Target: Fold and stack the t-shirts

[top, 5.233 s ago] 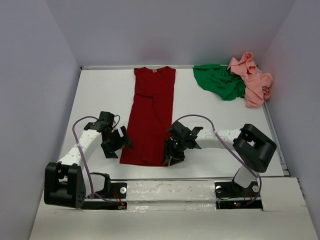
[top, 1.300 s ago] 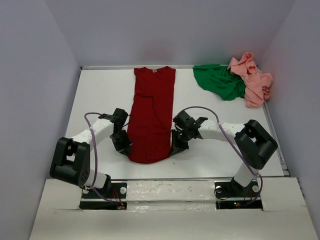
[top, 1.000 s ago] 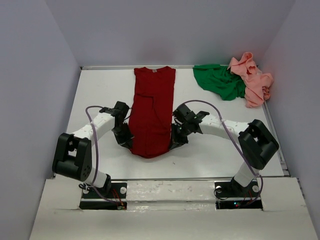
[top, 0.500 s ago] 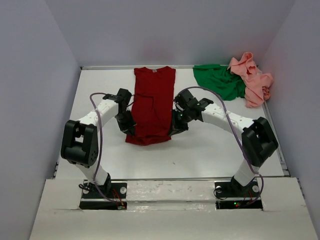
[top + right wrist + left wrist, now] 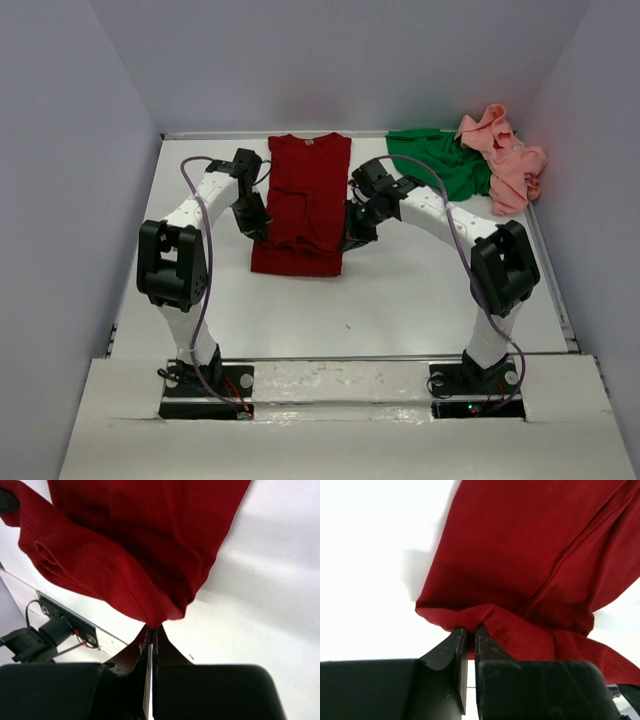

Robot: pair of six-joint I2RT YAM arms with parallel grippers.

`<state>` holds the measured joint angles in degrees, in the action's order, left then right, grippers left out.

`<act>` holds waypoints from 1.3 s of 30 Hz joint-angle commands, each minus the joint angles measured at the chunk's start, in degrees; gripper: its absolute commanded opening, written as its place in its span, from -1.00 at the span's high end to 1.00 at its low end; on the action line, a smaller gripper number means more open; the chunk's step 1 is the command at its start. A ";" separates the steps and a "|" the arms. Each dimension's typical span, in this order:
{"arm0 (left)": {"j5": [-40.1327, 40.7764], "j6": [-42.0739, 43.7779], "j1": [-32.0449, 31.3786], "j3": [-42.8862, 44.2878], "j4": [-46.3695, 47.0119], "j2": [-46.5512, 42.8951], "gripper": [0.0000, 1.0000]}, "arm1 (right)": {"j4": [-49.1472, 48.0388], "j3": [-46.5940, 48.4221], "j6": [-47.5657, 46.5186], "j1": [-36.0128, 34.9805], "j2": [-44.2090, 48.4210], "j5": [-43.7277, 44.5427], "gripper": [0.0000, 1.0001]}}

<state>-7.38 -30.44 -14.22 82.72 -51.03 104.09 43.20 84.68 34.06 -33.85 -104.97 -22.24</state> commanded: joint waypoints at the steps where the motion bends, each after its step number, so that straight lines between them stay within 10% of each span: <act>1: 1.14 2.05 1.12 5.77 -3.29 2.15 1.00 | 2.58 5.31 -2.68 1.76 -2.25 0.27 1.00; 39: 2.89 -0.76 1.65 31.80 -6.45 18.69 1.00 | 10.59 32.20 -9.72 8.71 -19.04 -1.40 1.00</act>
<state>-5.43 -30.94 -12.73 111.11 -56.29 122.87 52.80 112.86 25.63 -25.96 -123.11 -23.31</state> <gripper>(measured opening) 0.156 0.023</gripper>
